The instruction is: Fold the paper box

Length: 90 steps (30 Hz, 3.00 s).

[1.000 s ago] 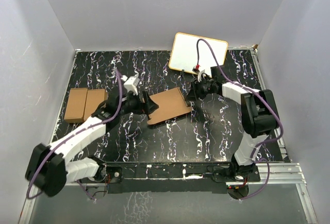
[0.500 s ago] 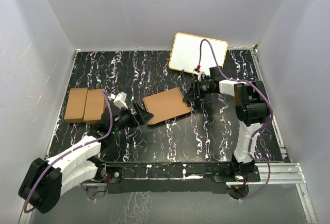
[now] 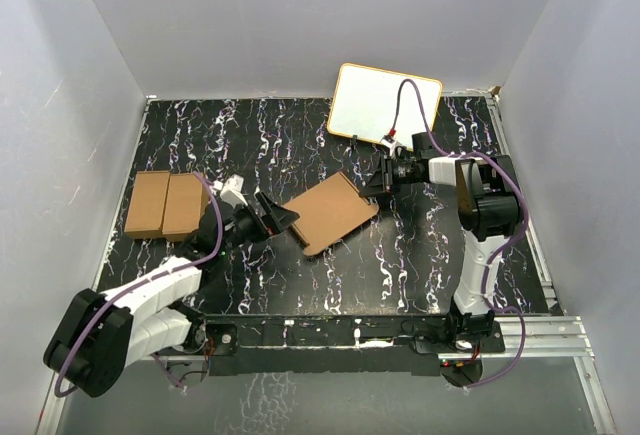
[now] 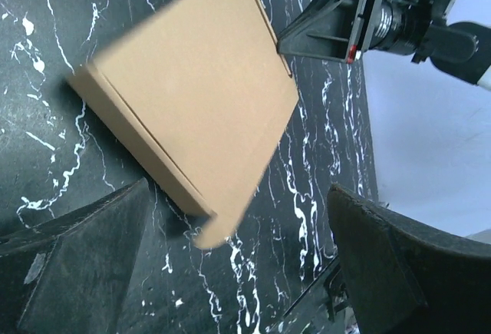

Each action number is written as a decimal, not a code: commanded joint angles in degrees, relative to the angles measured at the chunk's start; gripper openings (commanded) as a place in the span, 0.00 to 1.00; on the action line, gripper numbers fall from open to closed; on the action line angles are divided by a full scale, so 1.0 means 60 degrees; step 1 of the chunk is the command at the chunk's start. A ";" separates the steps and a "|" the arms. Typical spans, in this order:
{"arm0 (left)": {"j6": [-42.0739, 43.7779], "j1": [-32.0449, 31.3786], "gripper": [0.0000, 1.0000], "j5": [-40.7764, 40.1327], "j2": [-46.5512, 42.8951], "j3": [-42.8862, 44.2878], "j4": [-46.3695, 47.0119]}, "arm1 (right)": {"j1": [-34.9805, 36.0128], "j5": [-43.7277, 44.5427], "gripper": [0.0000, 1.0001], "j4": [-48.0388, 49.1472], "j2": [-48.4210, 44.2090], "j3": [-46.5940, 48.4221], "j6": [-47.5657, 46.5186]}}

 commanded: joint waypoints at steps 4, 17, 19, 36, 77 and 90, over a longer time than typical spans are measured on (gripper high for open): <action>-0.0881 0.0171 0.97 -0.0044 0.0918 -0.0147 0.1644 | -0.0468 -0.0162 0.13 0.0595 0.0130 -0.0265 0.0378; -0.1942 0.0059 0.97 0.0056 0.2918 -0.0410 0.3559 | -0.0517 0.0088 0.12 0.0581 0.0226 -0.0419 0.0405; -0.2005 0.0044 0.97 -0.0026 0.3199 -0.0386 0.3676 | -0.0528 0.0175 0.11 0.0552 0.0226 -0.0422 0.0380; -0.3164 -0.0984 0.95 -0.2088 0.5438 0.0003 0.5576 | -0.0608 0.0392 0.10 0.0405 0.0363 -0.0451 0.0302; -0.4212 -0.0920 0.27 -0.2642 0.2244 0.1183 0.1308 | -0.0864 -0.1641 0.53 -0.1118 -0.4418 -0.0728 -0.4510; -0.5787 -0.0465 0.25 -0.1845 0.1405 0.3436 -0.4003 | 0.0992 -0.0679 0.99 0.1433 -0.7982 -0.4366 -0.9132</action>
